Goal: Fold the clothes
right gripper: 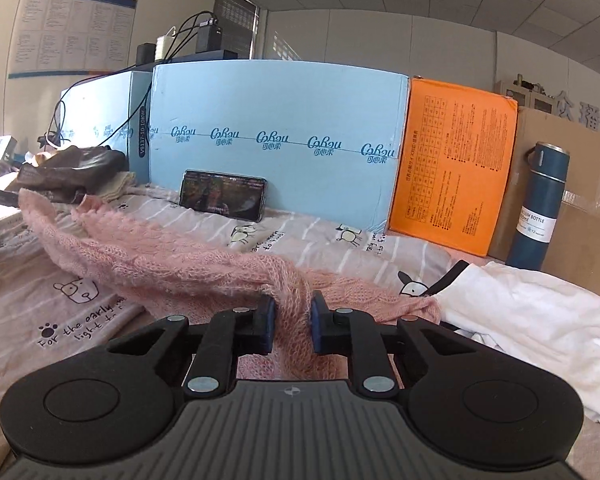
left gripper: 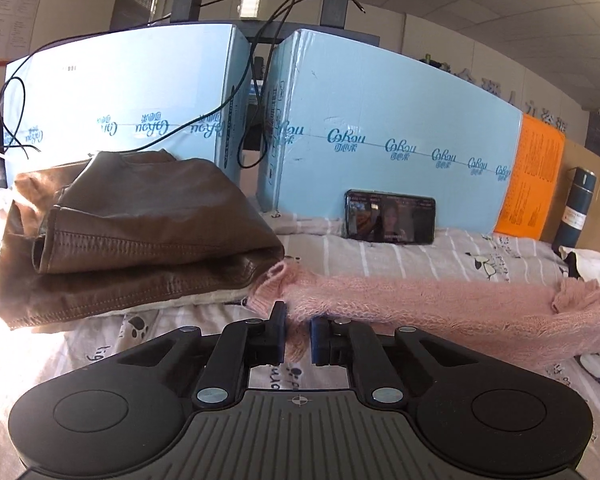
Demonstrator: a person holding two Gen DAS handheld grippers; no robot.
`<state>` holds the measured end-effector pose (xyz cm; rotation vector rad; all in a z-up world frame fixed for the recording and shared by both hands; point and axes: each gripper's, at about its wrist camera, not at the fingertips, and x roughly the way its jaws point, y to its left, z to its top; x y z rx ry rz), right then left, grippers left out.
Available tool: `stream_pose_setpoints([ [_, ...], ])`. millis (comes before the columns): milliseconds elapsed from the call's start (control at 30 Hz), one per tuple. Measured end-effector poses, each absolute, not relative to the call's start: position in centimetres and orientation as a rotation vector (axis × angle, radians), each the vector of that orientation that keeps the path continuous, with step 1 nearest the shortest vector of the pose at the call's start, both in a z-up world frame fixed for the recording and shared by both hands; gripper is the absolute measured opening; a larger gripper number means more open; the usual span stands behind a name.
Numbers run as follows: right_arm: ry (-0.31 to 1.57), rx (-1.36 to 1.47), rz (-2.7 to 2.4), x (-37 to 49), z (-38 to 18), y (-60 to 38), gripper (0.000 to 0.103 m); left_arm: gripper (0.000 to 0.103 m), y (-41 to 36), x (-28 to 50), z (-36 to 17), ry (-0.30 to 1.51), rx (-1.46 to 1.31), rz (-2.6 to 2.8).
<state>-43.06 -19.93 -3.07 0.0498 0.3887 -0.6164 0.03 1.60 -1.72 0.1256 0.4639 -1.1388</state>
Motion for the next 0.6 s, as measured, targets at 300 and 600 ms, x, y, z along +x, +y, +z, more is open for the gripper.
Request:
stream_pose_setpoints([
  [300, 0.471, 0.264, -0.569, -39.4, -2.7, -29.0, 0.023, 0.012, -3.8, 3.7, -2.1, 0.56, -0.004, -1.11],
  [600, 0.38, 0.419, -0.762, -38.6, -4.1, -31.5, 0.077, 0.025, -4.6, 5.0, -3.1, 0.625, -0.13, -1.134],
])
